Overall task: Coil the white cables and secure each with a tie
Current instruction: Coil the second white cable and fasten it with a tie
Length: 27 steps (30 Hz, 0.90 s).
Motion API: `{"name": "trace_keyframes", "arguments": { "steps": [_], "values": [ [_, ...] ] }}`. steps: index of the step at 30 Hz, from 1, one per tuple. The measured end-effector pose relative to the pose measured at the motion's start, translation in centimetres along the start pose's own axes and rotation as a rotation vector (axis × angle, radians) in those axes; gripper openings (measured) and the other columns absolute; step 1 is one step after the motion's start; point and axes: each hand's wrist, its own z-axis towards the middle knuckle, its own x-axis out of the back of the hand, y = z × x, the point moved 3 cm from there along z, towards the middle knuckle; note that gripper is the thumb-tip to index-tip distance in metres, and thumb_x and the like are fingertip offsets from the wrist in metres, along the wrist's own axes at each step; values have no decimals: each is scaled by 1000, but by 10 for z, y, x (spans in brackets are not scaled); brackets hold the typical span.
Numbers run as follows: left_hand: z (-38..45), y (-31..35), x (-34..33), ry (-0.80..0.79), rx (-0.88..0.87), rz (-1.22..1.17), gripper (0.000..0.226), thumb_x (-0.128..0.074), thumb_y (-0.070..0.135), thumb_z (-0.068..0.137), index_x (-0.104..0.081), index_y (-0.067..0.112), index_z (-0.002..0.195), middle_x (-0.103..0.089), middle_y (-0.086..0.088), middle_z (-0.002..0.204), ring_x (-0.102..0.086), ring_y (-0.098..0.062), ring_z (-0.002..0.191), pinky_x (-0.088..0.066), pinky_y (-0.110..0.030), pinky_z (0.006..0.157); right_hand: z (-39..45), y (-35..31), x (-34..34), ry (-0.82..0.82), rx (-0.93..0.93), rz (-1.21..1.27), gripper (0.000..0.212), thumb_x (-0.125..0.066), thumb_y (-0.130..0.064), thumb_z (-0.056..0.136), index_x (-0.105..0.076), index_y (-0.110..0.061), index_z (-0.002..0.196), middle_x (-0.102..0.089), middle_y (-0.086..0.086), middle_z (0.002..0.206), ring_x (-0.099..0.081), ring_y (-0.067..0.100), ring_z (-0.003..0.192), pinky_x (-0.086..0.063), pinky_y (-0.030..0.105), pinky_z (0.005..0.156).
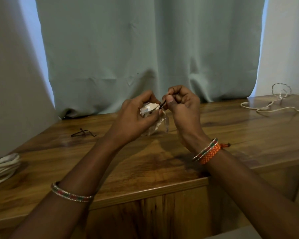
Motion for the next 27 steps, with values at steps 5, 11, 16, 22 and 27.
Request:
{"name": "trace_keyframes", "arguments": {
  "steps": [5,11,16,22,27],
  "values": [
    [-6,1,2,75,-93,146,12,-64,23,82,-53,24,85,-70,2,85,-61,-5,75,-44,-18,62,7,6,-5,-22,-198,64,29,-48,12,86,-55,-11,70,-56,8,69,-56,13,62,-48,23,61],
    [-10,2,9,73,-297,447,25,-51,24,87,-58,5,103,-68,-9,97,-65,-22,83,-45,-30,67,1,1,-7,-54,-322,13,14,-60,-8,87,-65,-17,77,-65,-4,67,-56,6,67,-43,26,69],
    [-13,13,7,65,-497,589,25,-52,13,85,-47,8,109,-68,-16,100,-68,-28,84,-50,-31,67,-2,-14,0,-90,-319,-147,6,-65,-16,85,-69,-13,83,-67,-6,72,-56,-1,65,-48,25,67],
    [-15,17,7,57,-580,622,27,-52,10,88,-46,3,113,-66,-22,107,-67,-32,88,-57,-36,65,2,-29,7,-153,-106,-459,8,-67,-15,84,-70,-9,88,-70,4,81,-68,12,73,-57,22,58],
    [-16,16,8,107,-493,457,23,-53,12,90,-47,8,112,-65,-20,107,-62,-23,96,-52,-29,76,5,-37,6,-234,-8,-513,6,-66,-17,86,-71,-14,87,-71,3,79,-69,14,73,-60,34,69]
  ]
}}
